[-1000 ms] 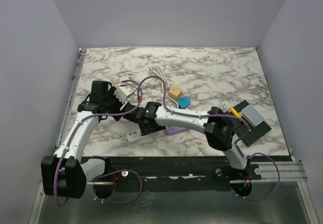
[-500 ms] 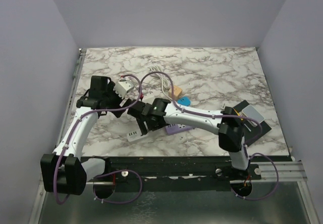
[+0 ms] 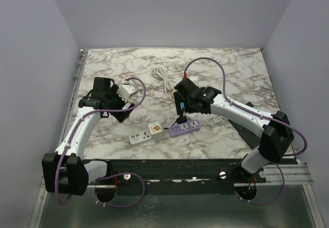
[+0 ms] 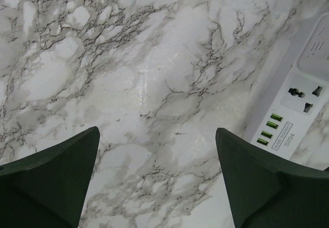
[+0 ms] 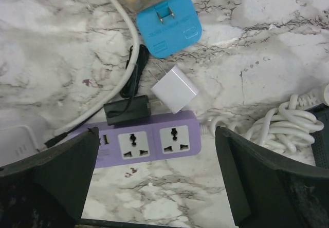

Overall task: Insert the plug
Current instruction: Insert the plug into the socket, then pick up the plug from the center of the board.

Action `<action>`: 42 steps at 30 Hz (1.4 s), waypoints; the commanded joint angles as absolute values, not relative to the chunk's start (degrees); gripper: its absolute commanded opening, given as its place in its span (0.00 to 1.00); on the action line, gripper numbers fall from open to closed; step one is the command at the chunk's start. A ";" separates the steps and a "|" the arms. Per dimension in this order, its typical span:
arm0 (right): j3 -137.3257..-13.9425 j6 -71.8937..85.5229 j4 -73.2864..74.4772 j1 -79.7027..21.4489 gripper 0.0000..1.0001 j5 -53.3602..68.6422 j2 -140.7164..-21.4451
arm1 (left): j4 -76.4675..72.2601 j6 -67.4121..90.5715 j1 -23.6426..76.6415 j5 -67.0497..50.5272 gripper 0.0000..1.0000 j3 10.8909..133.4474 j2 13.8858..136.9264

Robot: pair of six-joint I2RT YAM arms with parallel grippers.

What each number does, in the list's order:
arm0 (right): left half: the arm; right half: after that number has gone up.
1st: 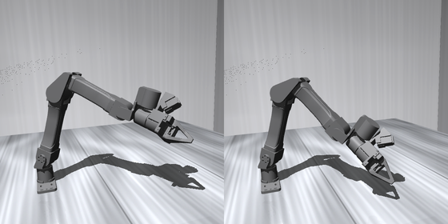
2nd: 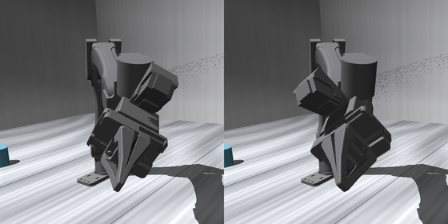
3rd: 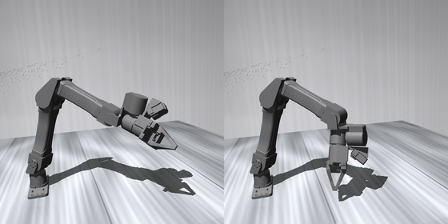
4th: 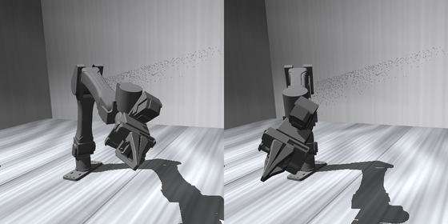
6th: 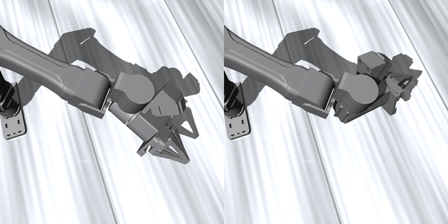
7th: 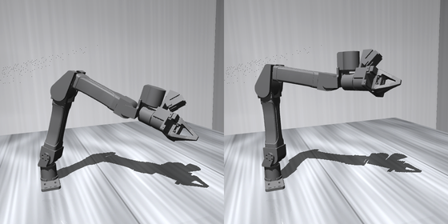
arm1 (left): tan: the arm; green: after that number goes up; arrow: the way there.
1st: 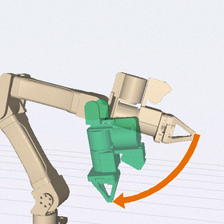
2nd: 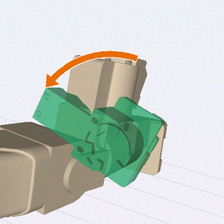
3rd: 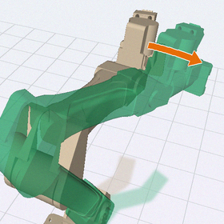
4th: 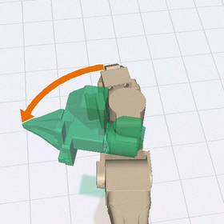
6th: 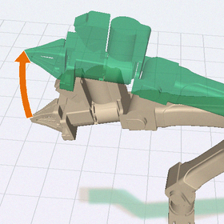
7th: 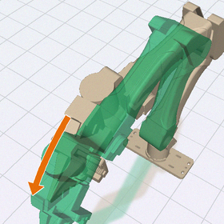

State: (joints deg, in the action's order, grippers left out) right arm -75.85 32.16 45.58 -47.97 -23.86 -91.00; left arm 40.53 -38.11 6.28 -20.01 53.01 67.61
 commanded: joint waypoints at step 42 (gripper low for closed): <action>-77.85 -1.68 7.85 -28.64 1.00 6.80 -110.92 | 56.73 -34.81 6.24 -23.59 0.84 75.65 87.45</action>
State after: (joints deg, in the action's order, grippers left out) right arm -75.75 -0.10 10.17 -28.75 4.01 -108.60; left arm 51.29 -35.88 6.28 -24.56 73.67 87.68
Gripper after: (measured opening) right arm 0.998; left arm 0.853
